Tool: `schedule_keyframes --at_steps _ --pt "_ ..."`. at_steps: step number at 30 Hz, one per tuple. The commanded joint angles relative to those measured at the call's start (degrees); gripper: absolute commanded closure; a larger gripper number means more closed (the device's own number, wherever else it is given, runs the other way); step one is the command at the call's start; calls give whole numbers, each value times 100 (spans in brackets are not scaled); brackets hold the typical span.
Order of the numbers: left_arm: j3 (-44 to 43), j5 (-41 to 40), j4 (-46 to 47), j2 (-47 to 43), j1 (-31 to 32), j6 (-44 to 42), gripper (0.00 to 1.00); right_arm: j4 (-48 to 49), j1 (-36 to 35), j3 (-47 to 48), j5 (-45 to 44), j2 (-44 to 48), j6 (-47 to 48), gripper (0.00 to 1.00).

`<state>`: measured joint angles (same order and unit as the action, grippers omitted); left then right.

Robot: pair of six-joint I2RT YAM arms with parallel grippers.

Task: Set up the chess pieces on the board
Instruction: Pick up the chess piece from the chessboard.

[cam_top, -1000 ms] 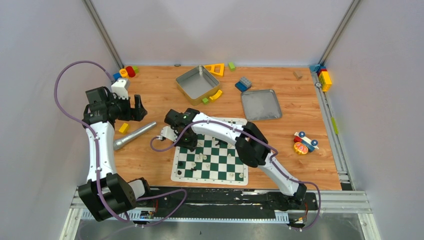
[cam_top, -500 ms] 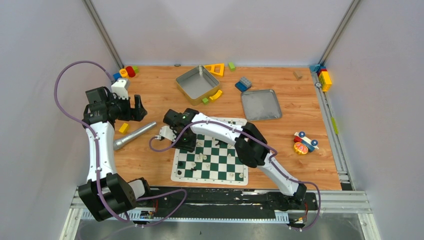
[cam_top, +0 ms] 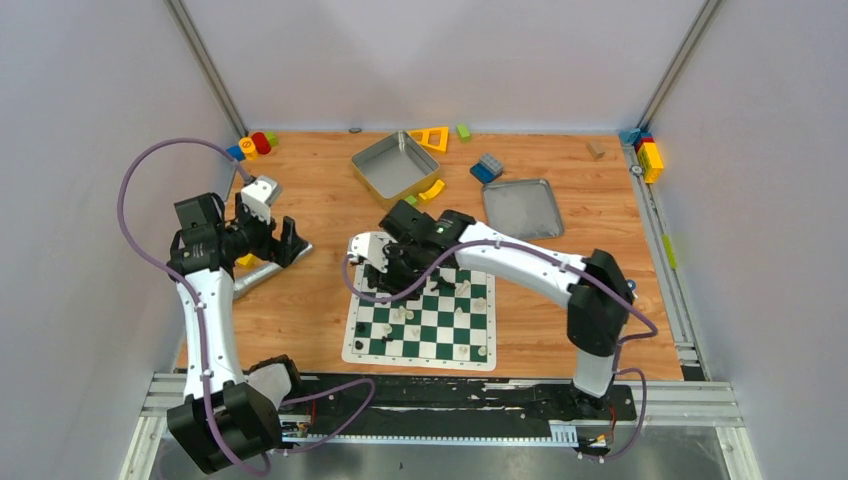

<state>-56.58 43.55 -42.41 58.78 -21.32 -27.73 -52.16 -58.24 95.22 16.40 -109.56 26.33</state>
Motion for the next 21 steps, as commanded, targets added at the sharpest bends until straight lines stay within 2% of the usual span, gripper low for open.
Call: schedule_keyframes --at_steps 1,8,15,21 --pt "157 485 -174 -213 -56 -776 5 1183 -54 -883 1197 836 155 63" --pt "349 372 111 -204 -50 -553 5 2306 -223 -1989 1585 1085 -27 70" --pt "549 235 345 -253 -56 -501 5 3294 -460 -2635 1223 905 -238 70" --pt "648 170 425 -260 -51 -493 5 3587 -695 -2807 976 708 -255 70"
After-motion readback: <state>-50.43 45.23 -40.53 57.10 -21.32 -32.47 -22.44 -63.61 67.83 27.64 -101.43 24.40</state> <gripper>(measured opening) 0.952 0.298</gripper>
